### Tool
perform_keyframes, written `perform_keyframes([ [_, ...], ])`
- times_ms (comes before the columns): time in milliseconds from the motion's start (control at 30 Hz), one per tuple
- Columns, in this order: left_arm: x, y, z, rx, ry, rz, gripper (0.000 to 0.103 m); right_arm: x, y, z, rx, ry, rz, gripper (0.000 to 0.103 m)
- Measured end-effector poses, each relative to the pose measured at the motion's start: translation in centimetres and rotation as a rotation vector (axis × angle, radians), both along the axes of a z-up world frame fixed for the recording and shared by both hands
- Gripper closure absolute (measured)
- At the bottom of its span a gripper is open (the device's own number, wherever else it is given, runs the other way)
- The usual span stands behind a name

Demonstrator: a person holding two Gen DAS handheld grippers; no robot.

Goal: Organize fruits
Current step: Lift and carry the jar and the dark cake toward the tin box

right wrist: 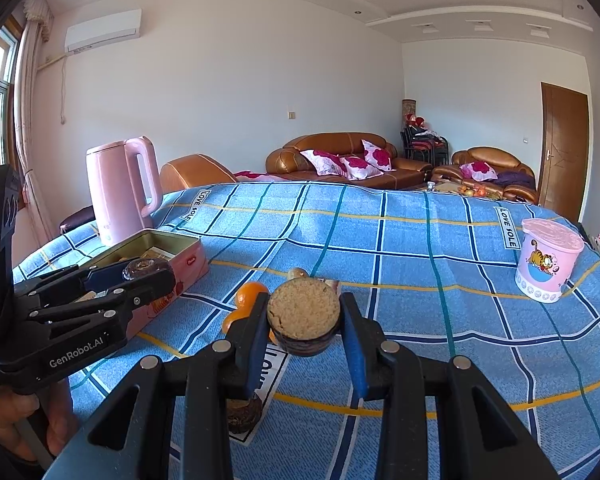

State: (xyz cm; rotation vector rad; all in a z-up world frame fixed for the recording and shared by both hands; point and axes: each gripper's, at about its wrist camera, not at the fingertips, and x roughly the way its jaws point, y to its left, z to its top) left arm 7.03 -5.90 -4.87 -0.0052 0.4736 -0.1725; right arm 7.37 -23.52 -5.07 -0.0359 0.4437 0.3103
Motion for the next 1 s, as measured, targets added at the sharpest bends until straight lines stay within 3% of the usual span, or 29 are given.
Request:
perform_keyframes([
  [1000,-1.3,-0.1,0.7,0.018,-0.094,0.011,0.060,-1.5,-0.1,0.7,0.002,-0.093,0.004,0.067],
])
